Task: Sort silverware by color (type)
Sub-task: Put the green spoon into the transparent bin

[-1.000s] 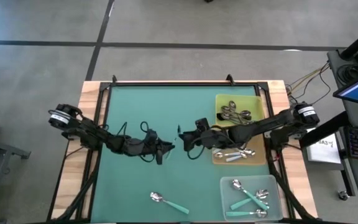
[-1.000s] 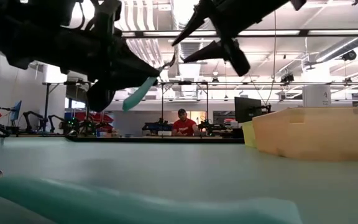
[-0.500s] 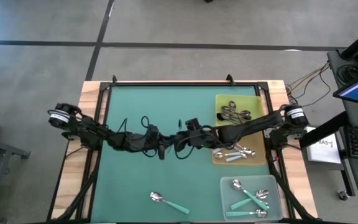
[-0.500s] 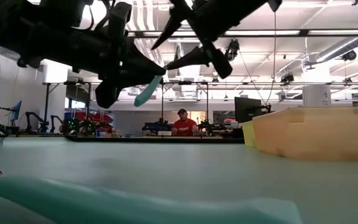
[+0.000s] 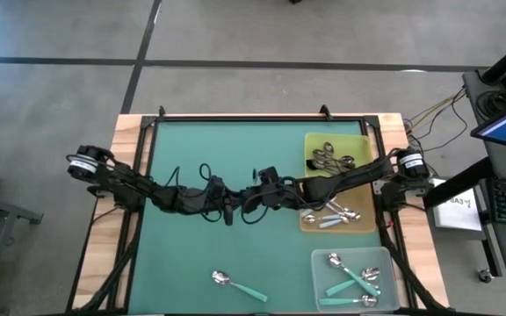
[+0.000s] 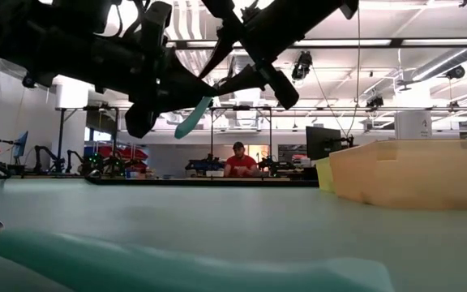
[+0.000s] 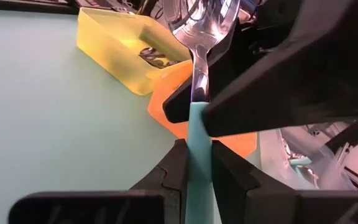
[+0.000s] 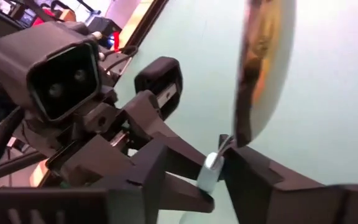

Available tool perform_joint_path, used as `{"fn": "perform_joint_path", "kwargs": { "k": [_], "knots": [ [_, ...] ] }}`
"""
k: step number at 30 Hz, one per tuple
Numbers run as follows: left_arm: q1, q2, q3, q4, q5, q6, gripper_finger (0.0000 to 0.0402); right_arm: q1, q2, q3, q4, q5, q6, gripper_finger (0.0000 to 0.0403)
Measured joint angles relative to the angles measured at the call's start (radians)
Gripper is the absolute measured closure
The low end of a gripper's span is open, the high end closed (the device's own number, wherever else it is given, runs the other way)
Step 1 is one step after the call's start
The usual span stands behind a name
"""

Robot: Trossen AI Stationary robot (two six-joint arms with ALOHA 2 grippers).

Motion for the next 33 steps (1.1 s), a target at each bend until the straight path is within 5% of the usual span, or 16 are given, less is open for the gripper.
{"fn": "perform_joint_path", "kwargs": {
  "k": [8,15,21,33],
  "knots": [
    [0.005,-0.005,0.002,0.004,-0.005,0.052,0.0364,-0.023,-0.001,0.001,-0.032,-0.03,0.012,0.0376],
    [0.006,-0.007,0.007,-0.003,0.005,0.071,0.0338,-0.05,-0.006,0.002,-0.047,-0.051,-0.044,0.0379],
    [0.005,-0.021,-0.01,-0.006,0.109,0.058,0.0302,-0.071,-0.074,0.016,-0.313,-0.081,-0.059,0.0381],
    [0.001,-0.045,-0.051,-0.074,0.203,-0.035,0.0287,0.088,-0.206,0.189,-0.914,-0.484,-0.054,0.0381]
  ]
}}
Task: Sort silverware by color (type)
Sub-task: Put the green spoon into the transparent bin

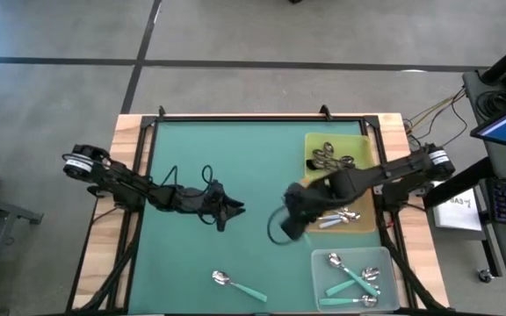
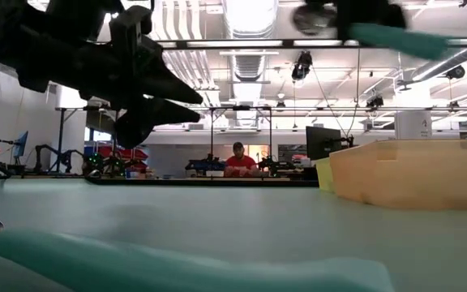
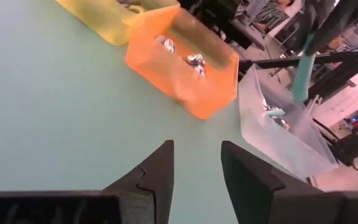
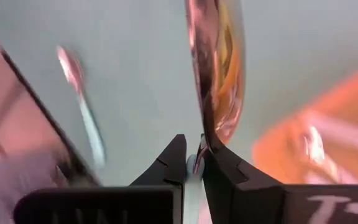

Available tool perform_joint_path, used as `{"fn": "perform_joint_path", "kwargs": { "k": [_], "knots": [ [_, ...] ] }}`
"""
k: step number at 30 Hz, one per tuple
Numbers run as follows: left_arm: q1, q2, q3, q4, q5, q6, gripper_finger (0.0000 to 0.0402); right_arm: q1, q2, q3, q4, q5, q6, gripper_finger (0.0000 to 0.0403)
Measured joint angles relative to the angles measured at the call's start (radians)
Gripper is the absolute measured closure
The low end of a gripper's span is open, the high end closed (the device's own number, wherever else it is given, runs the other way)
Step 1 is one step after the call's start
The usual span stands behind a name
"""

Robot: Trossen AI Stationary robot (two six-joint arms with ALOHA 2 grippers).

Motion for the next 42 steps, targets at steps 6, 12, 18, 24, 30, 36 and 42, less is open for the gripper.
{"fn": "perform_joint_path", "kwargs": {
  "k": [6,12,18,24,30,36,42],
  "knots": [
    [-0.003,0.0,0.017,0.005,0.02,-0.024,0.0288,0.129,0.016,-0.021,-0.2,-0.125,0.067,0.0382],
    [-0.003,-0.001,0.049,0.003,0.127,-0.024,0.0288,0.264,0.034,-0.077,-0.199,-0.192,0.106,0.0382],
    [-0.013,-0.002,0.095,-0.018,0.463,-0.018,0.0288,0.358,0.053,-0.122,-0.193,-0.193,0.105,0.0377],
    [-0.089,-0.002,0.175,-0.226,0.757,-0.049,0.0288,0.417,0.083,-0.126,-0.193,-0.191,0.103,0.0299],
    [-0.207,-0.002,0.316,-0.749,0.71,0.061,0.0288,0.441,0.089,-0.126,-0.197,-0.19,0.102,0.0241],
    [-0.295,0.005,0.46,-0.956,0.479,0.217,0.0288,0.442,0.089,-0.126,-0.196,-0.188,0.098,0.0227],
    [-0.325,0.02,0.507,-0.964,0.359,0.295,0.0288,0.442,0.089,-0.126,-0.195,-0.182,0.089,0.0233]
  ]
}}
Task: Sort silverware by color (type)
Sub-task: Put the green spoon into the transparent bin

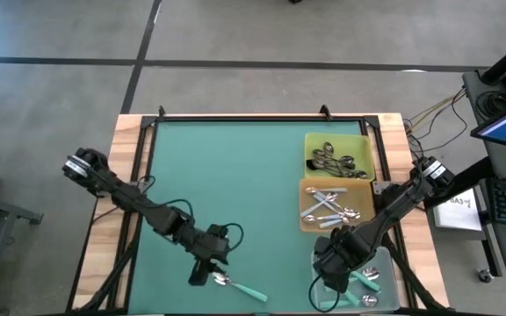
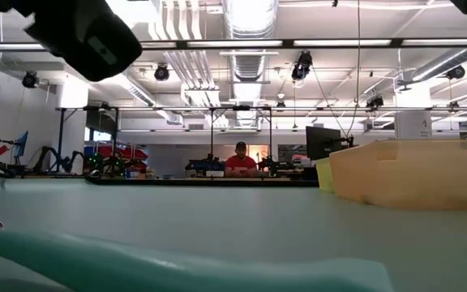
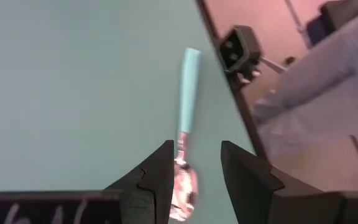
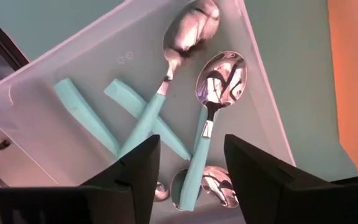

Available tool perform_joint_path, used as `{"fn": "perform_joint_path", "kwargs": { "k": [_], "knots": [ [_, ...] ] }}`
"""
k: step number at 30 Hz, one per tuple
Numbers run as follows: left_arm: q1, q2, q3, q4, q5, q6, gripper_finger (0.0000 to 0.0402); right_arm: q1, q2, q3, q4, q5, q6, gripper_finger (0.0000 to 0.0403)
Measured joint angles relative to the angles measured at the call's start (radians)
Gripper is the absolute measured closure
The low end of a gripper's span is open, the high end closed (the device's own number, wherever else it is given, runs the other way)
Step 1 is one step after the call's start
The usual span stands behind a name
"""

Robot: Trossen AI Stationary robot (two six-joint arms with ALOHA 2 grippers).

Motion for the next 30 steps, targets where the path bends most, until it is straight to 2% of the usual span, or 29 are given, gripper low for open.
{"fn": "perform_joint_path", "kwargs": {
  "k": [9,14,24,30],
  "knots": [
    [0.0,0.001,-0.003,0.002,-0.101,0.003,0.0299,0.0,0.0,0.0,0.004,0.02,0.005,0.0236],
    [-0.004,0.015,-0.001,0.038,-0.108,-0.02,0.0302,0.0,0.0,0.0,0.01,0.02,0.013,0.0239],
    [-0.009,0.176,0.081,0.067,-0.11,0.008,0.0302,0.0,0.0,0.0,0.01,0.02,-0.004,0.0243],
    [-0.058,0.252,0.163,0.058,-0.11,0.082,0.0302,0.0,0.0,0.0,0.009,0.019,-0.035,0.0242]
  ]
}}
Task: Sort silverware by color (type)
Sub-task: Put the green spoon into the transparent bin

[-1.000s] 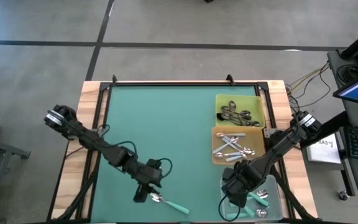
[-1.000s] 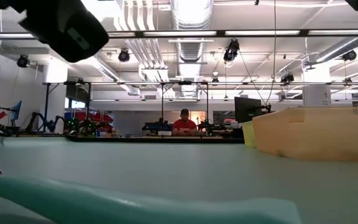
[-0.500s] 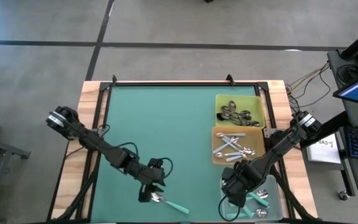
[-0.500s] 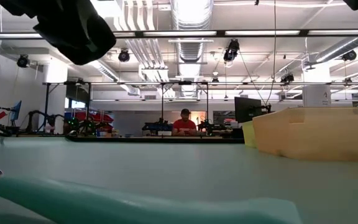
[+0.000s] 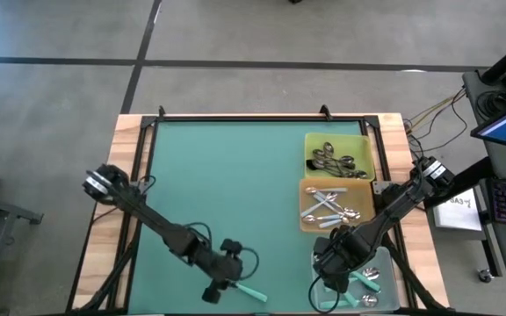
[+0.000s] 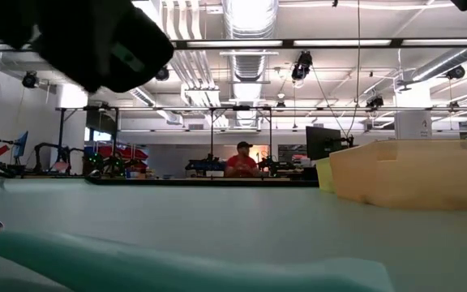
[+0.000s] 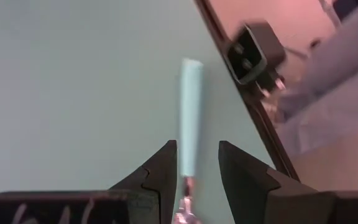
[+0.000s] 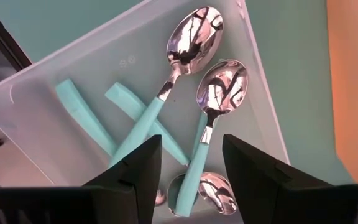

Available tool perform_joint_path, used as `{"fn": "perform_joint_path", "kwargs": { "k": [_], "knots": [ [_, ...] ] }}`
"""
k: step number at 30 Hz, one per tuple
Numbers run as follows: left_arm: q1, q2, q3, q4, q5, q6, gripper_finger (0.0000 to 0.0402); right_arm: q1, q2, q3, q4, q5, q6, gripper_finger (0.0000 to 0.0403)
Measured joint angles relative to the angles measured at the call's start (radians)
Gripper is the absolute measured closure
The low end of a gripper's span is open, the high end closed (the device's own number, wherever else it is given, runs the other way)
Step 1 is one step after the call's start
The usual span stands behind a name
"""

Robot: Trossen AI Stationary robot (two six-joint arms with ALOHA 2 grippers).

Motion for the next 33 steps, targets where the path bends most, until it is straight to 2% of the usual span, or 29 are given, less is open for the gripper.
{"fn": "perform_joint_path", "kwargs": {
  "k": [14,21,29,33],
  "knots": [
    [-0.036,0.189,0.13,-0.083,-0.013,0.046,0.0302,0.0,0.0,0.0,0.0,0.001,-0.018,0.0246],
    [-0.044,0.218,0.171,-0.213,-0.102,0.078,0.0313,0.0,0.0,0.0,0.0,0.001,-0.003,0.0247],
    [-0.058,0.21,0.119,-0.268,-0.116,0.005,0.0322,0.0,0.0,0.0,0.001,0.001,-0.003,0.025],
    [-0.059,0.211,0.111,-0.275,-0.117,-0.093,0.0328,0.0,0.0,0.0,0.001,0.001,-0.003,0.025]
  ]
}}
